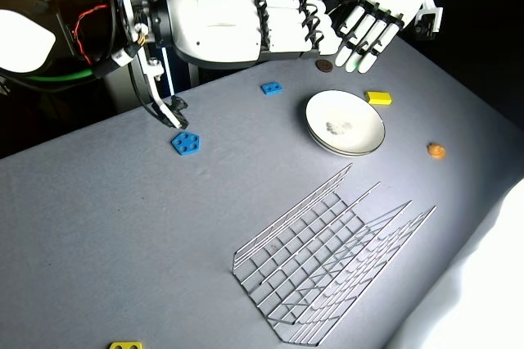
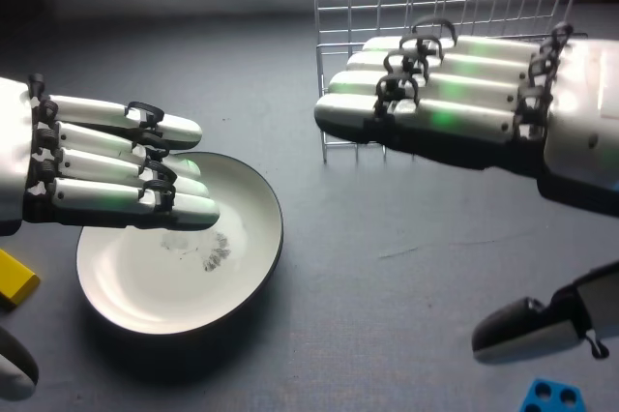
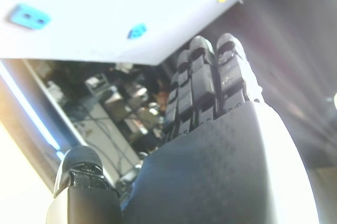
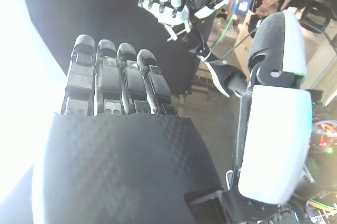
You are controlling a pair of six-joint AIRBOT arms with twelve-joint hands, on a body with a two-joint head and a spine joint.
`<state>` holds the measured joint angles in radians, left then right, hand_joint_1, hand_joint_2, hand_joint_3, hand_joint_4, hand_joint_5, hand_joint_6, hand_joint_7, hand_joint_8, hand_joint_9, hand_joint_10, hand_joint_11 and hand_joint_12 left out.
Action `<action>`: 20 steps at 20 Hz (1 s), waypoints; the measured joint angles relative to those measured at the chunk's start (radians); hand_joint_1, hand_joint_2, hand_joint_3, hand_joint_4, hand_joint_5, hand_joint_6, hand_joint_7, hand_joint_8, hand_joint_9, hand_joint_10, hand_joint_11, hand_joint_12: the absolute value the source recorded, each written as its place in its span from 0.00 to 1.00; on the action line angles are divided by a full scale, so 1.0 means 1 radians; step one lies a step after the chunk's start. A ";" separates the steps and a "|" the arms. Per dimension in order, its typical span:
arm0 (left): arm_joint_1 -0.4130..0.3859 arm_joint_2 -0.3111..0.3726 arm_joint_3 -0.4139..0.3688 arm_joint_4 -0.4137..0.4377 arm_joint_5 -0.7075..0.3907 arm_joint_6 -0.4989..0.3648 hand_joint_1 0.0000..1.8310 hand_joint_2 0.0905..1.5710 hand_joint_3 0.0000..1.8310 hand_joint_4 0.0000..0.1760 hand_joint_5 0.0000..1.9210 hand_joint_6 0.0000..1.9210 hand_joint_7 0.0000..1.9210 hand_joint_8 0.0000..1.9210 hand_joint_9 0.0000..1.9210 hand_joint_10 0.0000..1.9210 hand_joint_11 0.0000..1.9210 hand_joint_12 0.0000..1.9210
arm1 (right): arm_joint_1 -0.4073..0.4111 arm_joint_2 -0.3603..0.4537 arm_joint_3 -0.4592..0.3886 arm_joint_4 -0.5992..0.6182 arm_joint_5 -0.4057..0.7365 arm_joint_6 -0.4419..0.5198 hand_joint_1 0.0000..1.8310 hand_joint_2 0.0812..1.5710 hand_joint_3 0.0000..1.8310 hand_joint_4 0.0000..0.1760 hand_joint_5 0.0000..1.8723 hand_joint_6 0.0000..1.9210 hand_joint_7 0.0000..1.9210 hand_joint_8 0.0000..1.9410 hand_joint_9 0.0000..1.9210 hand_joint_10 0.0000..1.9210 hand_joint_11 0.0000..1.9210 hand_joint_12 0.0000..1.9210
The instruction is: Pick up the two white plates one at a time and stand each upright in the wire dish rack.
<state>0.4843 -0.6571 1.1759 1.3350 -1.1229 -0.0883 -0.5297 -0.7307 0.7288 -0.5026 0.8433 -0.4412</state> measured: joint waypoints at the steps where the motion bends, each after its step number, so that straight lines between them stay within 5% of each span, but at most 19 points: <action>1: -0.005 0.000 0.000 0.005 0.000 0.000 0.00 0.63 0.05 0.00 0.02 0.00 0.01 0.00 0.00 0.00 0.00 0.00 | -0.002 0.000 -0.003 -0.003 0.009 -0.003 0.06 0.75 0.02 0.00 0.06 0.01 0.05 0.01 0.03 0.02 0.00 0.08; 6: -0.109 -0.003 -0.002 0.035 0.029 -0.049 0.00 0.67 0.01 0.00 0.01 0.00 0.00 0.00 0.00 0.00 0.00 0.00 | -0.005 0.000 -0.010 0.002 0.027 -0.035 0.03 0.78 0.00 0.00 0.08 0.00 0.07 0.00 0.05 0.00 0.00 0.13; 9: -0.119 -0.005 -0.026 0.039 0.033 -0.051 0.00 0.66 0.01 0.00 0.02 0.00 0.01 0.00 0.00 0.00 0.00 0.00 | -0.006 0.000 -0.010 0.027 -0.010 -0.035 0.06 0.80 0.00 0.00 0.03 0.00 0.03 0.00 0.01 0.00 0.00 0.01; 11: -0.113 -0.006 -0.025 0.070 0.009 -0.056 0.00 0.66 0.01 0.00 0.00 0.00 0.00 0.00 0.00 0.00 0.00 0.00 | -0.006 0.000 -0.010 0.041 -0.023 -0.036 0.22 0.79 0.00 0.00 0.01 0.00 0.00 0.00 0.00 0.00 0.00 0.00; 12: -0.104 -0.006 -0.016 0.077 -0.001 -0.063 0.00 0.67 0.01 0.00 0.01 0.00 0.00 0.00 0.00 0.00 0.00 0.00 | -0.006 0.000 -0.010 0.042 -0.023 -0.036 0.45 0.71 0.00 0.00 0.02 0.00 0.00 0.00 0.00 0.00 0.00 0.00; 14: -0.093 -0.007 0.009 0.084 -0.014 -0.061 0.00 0.66 0.01 0.00 0.00 0.00 0.00 0.00 0.00 0.00 0.00 0.00 | -0.006 0.000 -0.013 0.038 -0.024 -0.036 0.63 0.67 0.00 0.00 0.00 0.00 0.00 0.00 0.00 0.00 0.00 0.00; 16: -0.081 -0.010 0.029 0.083 -0.021 -0.063 0.00 0.66 0.01 0.00 0.01 0.00 0.01 0.00 0.00 0.00 0.00 0.00 | -0.006 0.000 -0.014 0.038 -0.026 -0.036 0.72 0.67 0.00 0.00 0.01 0.00 0.00 0.00 0.00 0.00 0.02 0.01; 18: -0.081 -0.025 0.058 0.123 -0.021 -0.063 0.00 0.67 0.01 0.00 0.01 0.00 0.01 0.00 0.00 0.00 0.00 0.00 | -0.006 0.000 -0.014 0.040 -0.026 -0.036 0.77 0.64 0.00 0.00 0.02 0.00 0.00 0.00 0.00 0.00 0.00 0.22; 20: -0.075 -0.042 0.090 0.135 -0.013 -0.064 0.00 0.67 0.01 0.00 0.02 0.00 0.01 0.00 0.00 0.00 0.00 0.00 | -0.006 0.000 -0.014 0.041 -0.027 -0.036 0.82 0.64 0.00 0.00 0.01 0.00 0.01 0.00 0.02 0.00 0.00 0.27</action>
<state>0.4095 -0.6987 1.2663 1.4700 -1.1362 -0.1520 -0.5358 -0.7307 0.7143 -0.4614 0.8165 -0.4770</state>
